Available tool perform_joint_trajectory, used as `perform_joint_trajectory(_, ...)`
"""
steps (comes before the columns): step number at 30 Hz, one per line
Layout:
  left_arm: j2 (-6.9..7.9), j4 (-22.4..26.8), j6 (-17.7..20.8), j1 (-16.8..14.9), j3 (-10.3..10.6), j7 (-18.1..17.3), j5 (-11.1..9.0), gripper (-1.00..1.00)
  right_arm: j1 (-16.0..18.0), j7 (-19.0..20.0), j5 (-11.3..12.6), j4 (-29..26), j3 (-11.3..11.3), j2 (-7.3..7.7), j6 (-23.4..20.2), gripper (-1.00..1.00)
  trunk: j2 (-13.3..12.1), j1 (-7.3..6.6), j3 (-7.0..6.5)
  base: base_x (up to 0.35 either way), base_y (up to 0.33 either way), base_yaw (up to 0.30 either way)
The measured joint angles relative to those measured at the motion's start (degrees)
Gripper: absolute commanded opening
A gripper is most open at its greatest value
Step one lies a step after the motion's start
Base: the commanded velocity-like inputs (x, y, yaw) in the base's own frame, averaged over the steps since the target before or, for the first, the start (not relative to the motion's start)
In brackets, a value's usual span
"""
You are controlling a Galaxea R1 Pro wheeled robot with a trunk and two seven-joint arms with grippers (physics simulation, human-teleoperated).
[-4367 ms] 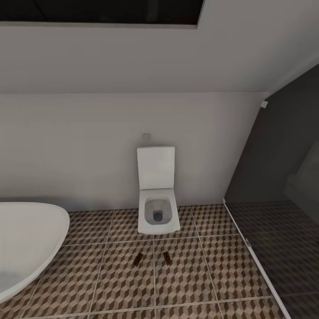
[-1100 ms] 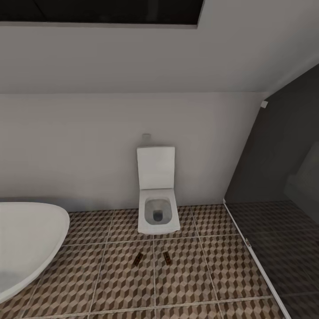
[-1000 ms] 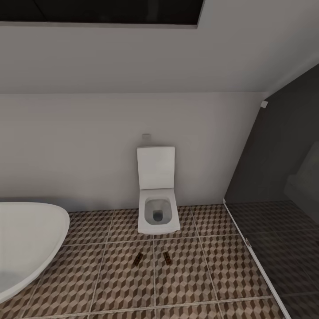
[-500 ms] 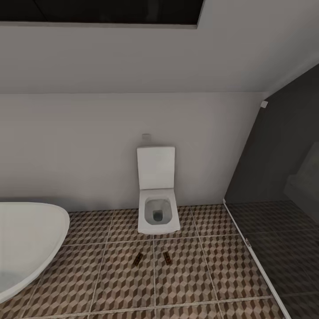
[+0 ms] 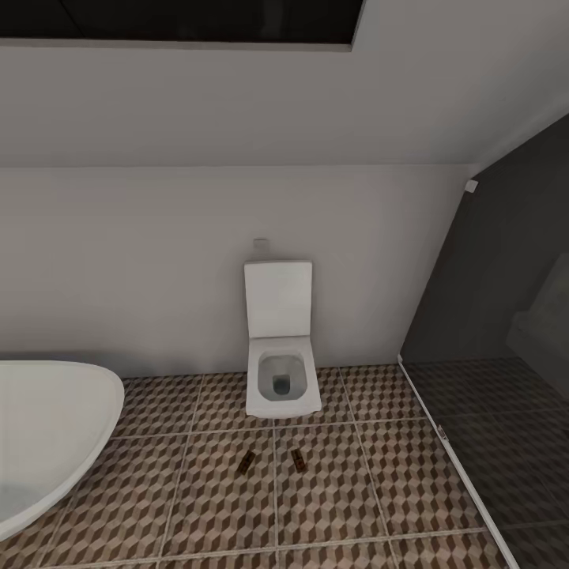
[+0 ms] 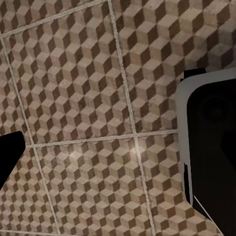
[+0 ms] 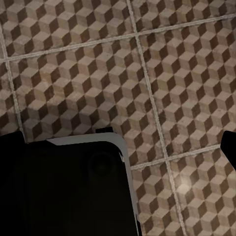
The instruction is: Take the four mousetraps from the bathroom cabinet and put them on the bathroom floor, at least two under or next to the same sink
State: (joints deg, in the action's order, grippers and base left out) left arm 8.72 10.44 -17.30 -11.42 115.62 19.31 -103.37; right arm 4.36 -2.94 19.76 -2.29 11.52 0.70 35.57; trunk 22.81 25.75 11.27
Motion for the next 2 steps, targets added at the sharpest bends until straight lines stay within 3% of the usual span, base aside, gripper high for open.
perform_joint_trajectory(2,0.0,0.0,0.0,0.0,0.0,0.0,0.0,1.0,0.0,0.0,0.03,0.0,-0.02,0.0,0.0,1.0,0.0,0.0,0.0,0.0,0.0,0.0)
